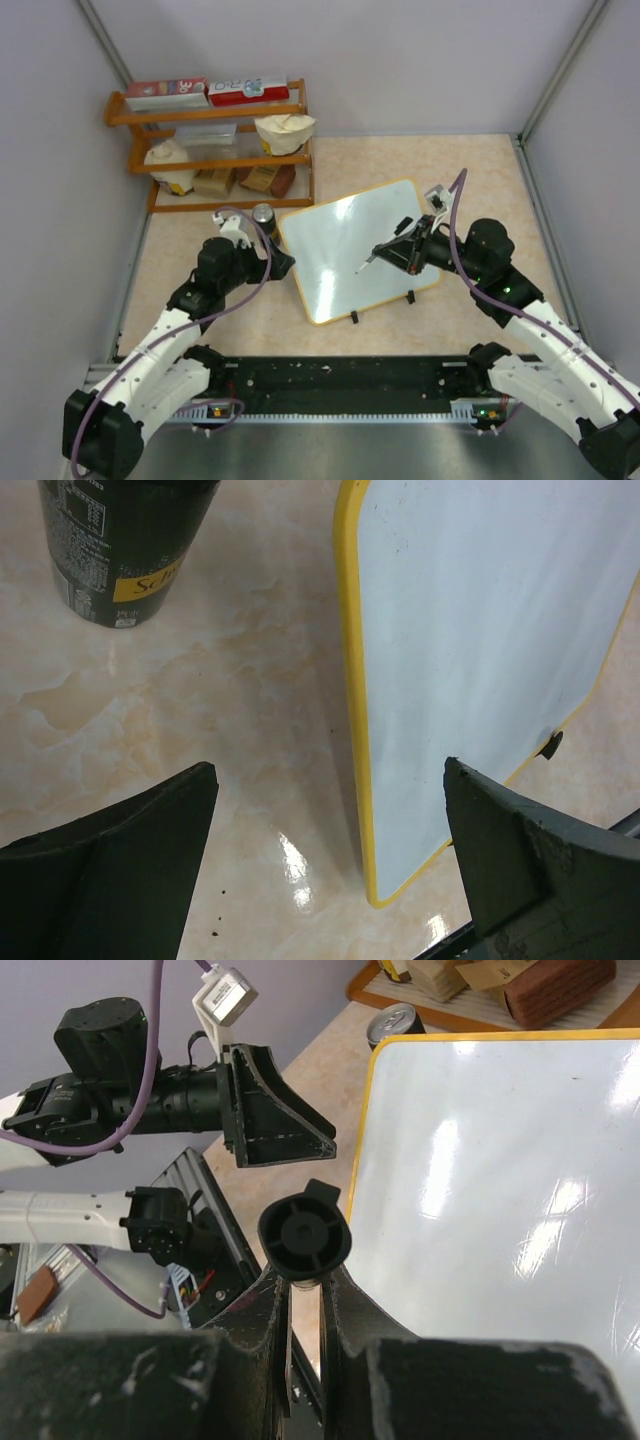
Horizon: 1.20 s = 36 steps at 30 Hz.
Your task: Write a sentence on the whiteboard
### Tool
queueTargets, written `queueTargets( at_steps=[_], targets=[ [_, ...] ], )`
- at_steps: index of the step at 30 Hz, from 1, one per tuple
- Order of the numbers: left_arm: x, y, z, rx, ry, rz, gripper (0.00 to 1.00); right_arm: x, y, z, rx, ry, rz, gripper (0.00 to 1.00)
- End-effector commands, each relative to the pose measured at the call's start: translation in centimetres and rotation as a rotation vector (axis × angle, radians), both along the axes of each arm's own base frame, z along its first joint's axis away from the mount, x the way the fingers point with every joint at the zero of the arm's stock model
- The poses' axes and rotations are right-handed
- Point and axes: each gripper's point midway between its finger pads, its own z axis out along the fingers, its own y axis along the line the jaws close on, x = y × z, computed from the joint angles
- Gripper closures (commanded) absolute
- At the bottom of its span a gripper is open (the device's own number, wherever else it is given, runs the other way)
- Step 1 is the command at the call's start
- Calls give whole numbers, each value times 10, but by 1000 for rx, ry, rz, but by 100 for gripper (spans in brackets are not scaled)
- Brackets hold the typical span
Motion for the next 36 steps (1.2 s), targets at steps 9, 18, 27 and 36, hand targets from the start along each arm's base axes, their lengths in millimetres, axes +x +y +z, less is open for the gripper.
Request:
queueTargets(
  at_steps=[9,18,27,36],
  targets=[
    [13,-3,26,-171,-139,-96,3,10,-5,15,1,-77,-44,100],
    [35,-9,39,-195,-207,-170,5,16,3,38,75,-89,10,100],
    [48,-38,37,-256,-174,-369,14,26,5,56,117,-100,0,100],
    [46,-50,39,-271,-202,-466,24,33,9,51,105,-98,-5,100]
  ],
)
